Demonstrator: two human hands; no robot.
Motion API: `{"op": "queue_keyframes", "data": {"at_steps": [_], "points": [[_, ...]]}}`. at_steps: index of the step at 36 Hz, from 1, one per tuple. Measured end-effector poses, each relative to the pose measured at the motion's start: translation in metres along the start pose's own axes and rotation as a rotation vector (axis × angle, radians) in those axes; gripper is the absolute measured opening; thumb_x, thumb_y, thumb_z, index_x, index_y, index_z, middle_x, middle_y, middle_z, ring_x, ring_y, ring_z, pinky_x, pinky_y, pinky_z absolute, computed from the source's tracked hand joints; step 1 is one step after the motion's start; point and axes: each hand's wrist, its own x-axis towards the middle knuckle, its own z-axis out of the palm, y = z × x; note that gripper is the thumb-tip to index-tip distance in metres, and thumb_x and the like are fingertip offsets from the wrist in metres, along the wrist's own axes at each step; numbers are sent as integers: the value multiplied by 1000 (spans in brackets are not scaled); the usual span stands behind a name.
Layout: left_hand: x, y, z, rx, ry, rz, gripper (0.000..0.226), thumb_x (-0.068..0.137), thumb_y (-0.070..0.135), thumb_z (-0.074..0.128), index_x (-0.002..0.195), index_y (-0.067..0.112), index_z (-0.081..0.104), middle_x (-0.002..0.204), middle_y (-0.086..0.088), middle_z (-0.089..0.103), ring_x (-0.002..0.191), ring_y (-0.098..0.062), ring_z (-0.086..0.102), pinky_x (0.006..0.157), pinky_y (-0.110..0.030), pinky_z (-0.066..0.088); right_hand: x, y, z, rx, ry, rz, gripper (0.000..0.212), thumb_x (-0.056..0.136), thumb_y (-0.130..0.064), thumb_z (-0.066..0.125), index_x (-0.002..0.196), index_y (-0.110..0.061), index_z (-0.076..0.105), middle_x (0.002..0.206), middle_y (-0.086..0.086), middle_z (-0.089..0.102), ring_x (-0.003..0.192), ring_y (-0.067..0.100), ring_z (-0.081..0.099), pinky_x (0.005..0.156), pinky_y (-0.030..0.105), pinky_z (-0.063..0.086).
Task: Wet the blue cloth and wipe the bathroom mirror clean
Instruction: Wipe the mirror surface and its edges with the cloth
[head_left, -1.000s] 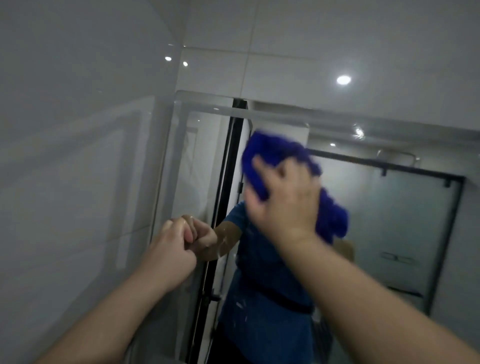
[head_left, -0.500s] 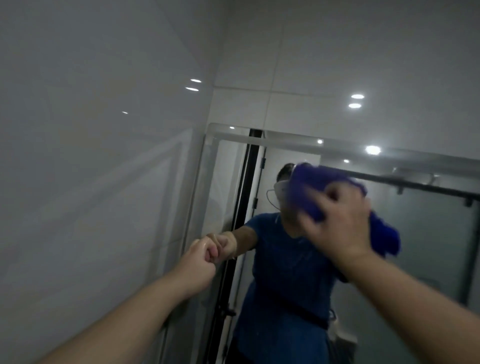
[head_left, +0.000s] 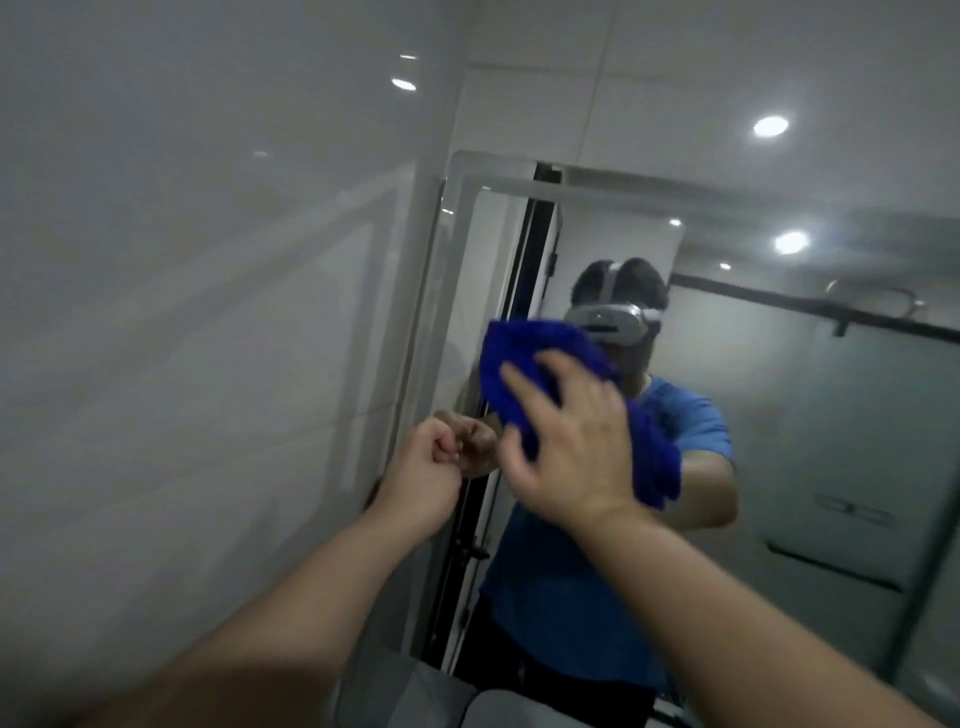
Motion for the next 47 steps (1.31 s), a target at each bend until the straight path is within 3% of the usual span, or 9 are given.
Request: {"op": "queue_keyframes", "data": {"at_steps": [5, 11, 14, 15, 20, 31, 35, 43, 47], "points": [[8, -50, -2, -100, 115, -182, 21, 61, 15, 51, 71, 33, 56, 69, -1, 59, 74, -24, 56, 74, -47, 52, -82, -11, 50, 14, -215, -99, 64, 78, -45, 72, 141, -34, 69, 144, 5, 63, 125, 28, 63, 108, 45, 41], [-54, -37, -8, 31, 171, -345, 20, 97, 1, 51, 87, 18, 54, 84, 1, 59, 75, -14, 55, 59, -28, 34, -186, 5, 86, -27, -523, -392, 62, 77, -56, 70, 138, -48, 67, 144, -11, 64, 134, 13, 58, 108, 39, 56], [-68, -57, -13, 117, 164, -359, 19, 95, 8, 56, 97, 27, 58, 106, -4, 64, 94, -25, 63, 76, -34, 46, -206, 23, 105, -183, -322, -472, 49, 95, -71, 25, 128, -62, 61, 111, -26, 72, 133, -6, 54, 93, 26, 59], [-70, -64, -16, 174, 164, -351, 24, 94, 11, 59, 109, 29, 62, 118, -5, 64, 108, -27, 63, 91, -37, 50, -212, 27, 117, -160, -146, -485, 88, 87, -49, -18, 122, -67, 60, 85, -28, 70, 123, -15, 57, 89, 23, 53], [-74, -76, -25, 281, 197, -302, 76, 89, 14, 62, 161, 28, 43, 162, -1, 47, 149, -25, 46, 127, -41, 35, -150, 36, 28, -155, -150, -310, 69, 79, -48, 72, 147, -37, 62, 135, -1, 66, 122, 25, 66, 121, 52, 36], [-51, -124, -20, 7, 140, -296, 91, 72, 0, 41, 134, 65, 57, 144, 17, 65, 137, -6, 60, 121, -44, 45, 141, 29, -68, -91, 364, 156, 60, 100, -49, 49, 158, -35, 45, 161, 2, 41, 141, 29, 47, 115, 40, 36], [-44, -127, -21, -337, 132, -284, 89, 82, -35, 30, 124, 37, 63, 132, 6, 68, 141, -28, 57, 125, -47, 40, 149, 3, -46, -100, 393, 87, 60, 99, -54, 41, 155, -36, 51, 160, 4, 45, 139, 31, 50, 114, 43, 40], [-74, -90, -45, -796, 177, -572, 47, 97, 8, 32, 127, 14, 68, 129, 1, 73, 118, -7, 64, 109, -36, 41, 65, -64, 54, -56, 34, -91, 55, 90, -52, 53, 138, -32, 69, 153, 8, 57, 135, 36, 57, 111, 49, 38], [-93, -82, -48, -757, 330, -561, 27, 106, 11, 47, 94, 15, 72, 83, 4, 77, 80, -9, 69, 66, -20, 54, -15, -78, 102, 29, -64, -168, 51, 87, -43, 67, 133, -22, 74, 146, 13, 64, 130, 36, 62, 110, 46, 35]]}}
